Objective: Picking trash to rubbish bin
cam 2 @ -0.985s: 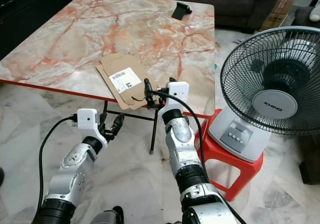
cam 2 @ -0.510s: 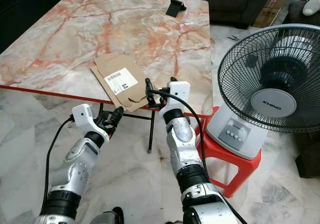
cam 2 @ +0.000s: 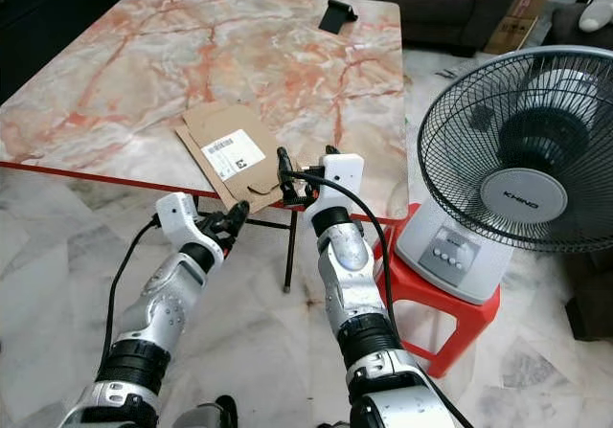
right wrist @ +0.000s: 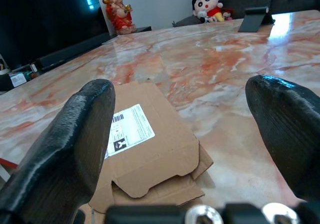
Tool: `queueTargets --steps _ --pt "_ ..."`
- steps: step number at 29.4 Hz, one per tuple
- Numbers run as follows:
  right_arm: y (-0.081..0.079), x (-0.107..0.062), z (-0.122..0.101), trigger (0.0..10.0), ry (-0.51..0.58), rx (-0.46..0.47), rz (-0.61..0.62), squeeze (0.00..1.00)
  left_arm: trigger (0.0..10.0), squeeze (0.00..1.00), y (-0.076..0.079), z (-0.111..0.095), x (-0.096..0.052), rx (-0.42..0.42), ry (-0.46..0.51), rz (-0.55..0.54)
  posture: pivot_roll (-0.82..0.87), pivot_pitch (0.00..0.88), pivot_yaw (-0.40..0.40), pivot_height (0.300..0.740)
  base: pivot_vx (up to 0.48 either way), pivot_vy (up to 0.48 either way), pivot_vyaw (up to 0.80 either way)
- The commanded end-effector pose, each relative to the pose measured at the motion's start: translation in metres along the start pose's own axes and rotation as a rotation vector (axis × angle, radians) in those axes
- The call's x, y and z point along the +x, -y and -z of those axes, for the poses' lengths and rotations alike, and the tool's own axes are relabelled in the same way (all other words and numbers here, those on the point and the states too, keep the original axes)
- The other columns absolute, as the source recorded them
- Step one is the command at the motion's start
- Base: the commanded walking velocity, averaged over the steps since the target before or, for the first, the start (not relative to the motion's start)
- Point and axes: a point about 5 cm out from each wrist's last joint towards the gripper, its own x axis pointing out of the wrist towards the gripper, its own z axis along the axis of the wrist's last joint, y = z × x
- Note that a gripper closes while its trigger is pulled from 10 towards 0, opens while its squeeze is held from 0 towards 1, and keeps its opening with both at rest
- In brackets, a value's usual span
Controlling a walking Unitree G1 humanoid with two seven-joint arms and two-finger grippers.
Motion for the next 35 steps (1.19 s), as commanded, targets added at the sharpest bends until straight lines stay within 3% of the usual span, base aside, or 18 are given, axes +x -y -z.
queueTargets --steps 1,19,20,21,22,23,35 --pt "0.0 -0.002 0.0 10.0 -0.003 -0.005 -0.002 0.0 10.0 0.0 0.0 0.002 0.003 -0.01 -0.005 -0.015 0.08 0.157 -0.026 0.74 0.0 0.0 0.0" --pt "0.004 -0.01 0.004 10.0 -0.026 -0.009 0.011 0.0 10.0 0.0 0.006 0.0 0.019 -0.065 0.007 -0.064 0.06 0.21 -0.027 0.74 0.0 0.0 0.0" --pt "0.004 -0.01 0.004 10.0 -0.026 -0.009 0.011 0.0 9.4 0.0 0.007 0.0 0.019 -0.066 0.007 -0.064 0.06 0.211 -0.027 0.74 0.0 0.0 0.0" --pt "0.004 -0.01 0.004 10.0 -0.028 -0.009 0.012 0.0 4.5 0.0 0.007 0.0 0.02 -0.068 0.007 -0.065 0.06 0.211 -0.027 0.74 0.0 0.0 0.0" --pt "0.004 -0.01 0.004 10.0 -0.029 -0.009 0.011 0.0 1.1 0.0 0.007 0.0 0.02 -0.068 0.007 -0.066 0.06 0.211 -0.027 0.74 0.0 0.0 0.0" --pt "0.004 -0.01 0.005 10.0 -0.03 -0.009 0.011 0.0 0.0 0.0 0.007 0.0 0.021 -0.069 0.008 -0.066 0.06 0.212 -0.029 0.74 0.0 0.0 0.0" --pt "0.004 -0.009 0.005 10.0 -0.037 -0.008 0.01 0.0 0.0 0.0 0.013 0.001 0.025 -0.084 0.02 -0.054 0.06 0.203 -0.031 0.74 0.0 0.0 0.0"
